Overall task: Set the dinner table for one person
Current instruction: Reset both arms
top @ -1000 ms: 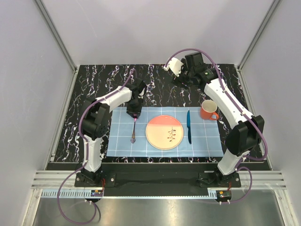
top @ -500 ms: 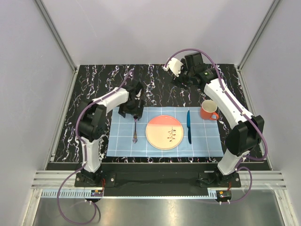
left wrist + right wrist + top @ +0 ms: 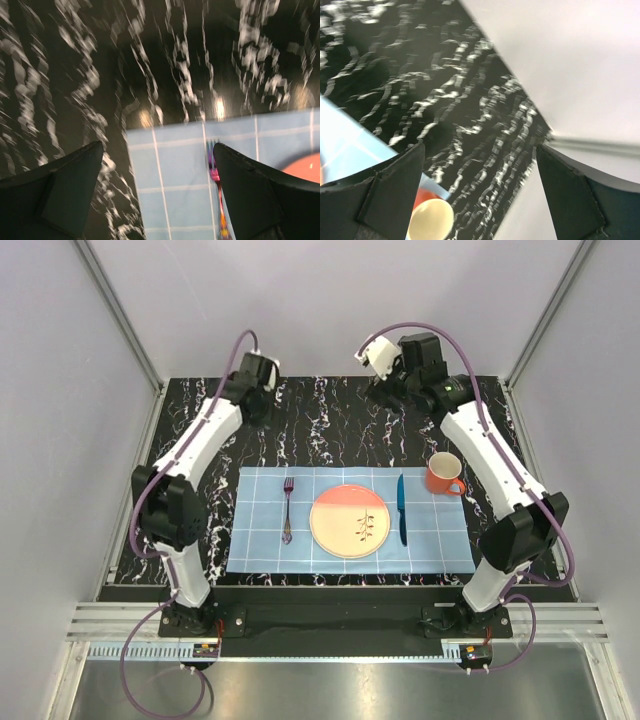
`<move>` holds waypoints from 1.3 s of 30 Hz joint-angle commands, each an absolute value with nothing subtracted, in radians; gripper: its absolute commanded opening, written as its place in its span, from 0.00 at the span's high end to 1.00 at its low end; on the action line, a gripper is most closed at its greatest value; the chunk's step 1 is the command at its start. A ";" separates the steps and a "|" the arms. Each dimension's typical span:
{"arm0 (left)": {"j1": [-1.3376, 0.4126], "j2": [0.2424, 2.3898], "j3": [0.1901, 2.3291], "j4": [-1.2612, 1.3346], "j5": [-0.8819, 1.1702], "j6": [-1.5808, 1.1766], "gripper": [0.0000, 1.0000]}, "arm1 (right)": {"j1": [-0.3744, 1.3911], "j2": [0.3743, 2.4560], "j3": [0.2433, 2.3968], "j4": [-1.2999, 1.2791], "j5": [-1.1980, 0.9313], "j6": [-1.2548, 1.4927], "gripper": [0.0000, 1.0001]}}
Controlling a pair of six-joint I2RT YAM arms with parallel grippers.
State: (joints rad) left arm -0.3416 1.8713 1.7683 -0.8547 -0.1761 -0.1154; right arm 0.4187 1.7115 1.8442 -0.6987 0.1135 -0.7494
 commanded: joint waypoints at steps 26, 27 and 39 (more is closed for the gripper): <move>-0.002 1.356 1.282 -0.624 -0.299 0.259 0.01 | -0.230 1.371 1.304 -0.512 0.229 -0.569 0.00; -0.002 1.356 1.275 -0.621 -0.302 0.258 0.01 | -0.232 1.368 1.299 -0.506 0.233 -0.568 0.00; 0.032 1.351 1.281 -0.614 -0.299 0.218 0.01 | -0.245 1.387 1.308 -0.482 0.262 -0.540 0.00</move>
